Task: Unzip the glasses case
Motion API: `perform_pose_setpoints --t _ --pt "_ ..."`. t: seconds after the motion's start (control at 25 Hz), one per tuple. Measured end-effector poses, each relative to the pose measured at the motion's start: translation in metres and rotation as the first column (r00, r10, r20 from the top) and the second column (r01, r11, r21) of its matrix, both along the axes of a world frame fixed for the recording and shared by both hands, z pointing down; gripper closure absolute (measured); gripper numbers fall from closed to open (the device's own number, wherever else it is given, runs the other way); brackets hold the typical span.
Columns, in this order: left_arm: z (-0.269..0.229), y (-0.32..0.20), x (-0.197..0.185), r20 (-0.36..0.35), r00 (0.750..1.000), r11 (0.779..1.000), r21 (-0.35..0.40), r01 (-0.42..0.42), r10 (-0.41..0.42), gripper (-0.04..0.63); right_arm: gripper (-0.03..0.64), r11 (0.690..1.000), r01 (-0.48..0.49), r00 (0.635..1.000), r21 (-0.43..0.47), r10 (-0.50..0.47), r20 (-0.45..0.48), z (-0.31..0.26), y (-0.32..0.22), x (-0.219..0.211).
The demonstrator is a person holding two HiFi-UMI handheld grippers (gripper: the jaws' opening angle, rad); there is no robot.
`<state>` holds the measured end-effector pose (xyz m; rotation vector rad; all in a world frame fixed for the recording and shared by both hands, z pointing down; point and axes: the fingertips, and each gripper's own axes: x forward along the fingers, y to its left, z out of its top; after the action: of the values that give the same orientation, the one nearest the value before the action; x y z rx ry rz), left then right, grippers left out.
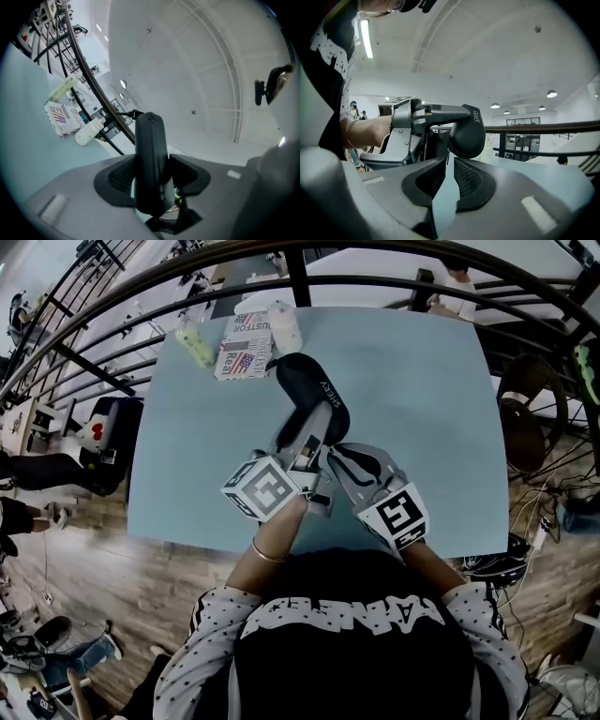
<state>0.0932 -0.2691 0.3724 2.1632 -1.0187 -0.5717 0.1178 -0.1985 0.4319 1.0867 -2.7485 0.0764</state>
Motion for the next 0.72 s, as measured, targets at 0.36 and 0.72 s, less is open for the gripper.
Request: perform_pose_setpoints --t 0.36,0.72 --pt "-0.005 0.004 0.002 0.017 1.000 1.000 0.023 -0.001 0.000 0.595 0.597 1.000 -0.002 0.998 -0.015 0.002 0.061 -0.006 0.000 -0.003" --pt "-0.012 0.009 0.000 -0.033 0.999 0.999 0.028 -0.033 0.034 0.595 0.612 1.000 0.007 0.998 0.007 -0.008 0.065 -0.013 0.004 0.000"
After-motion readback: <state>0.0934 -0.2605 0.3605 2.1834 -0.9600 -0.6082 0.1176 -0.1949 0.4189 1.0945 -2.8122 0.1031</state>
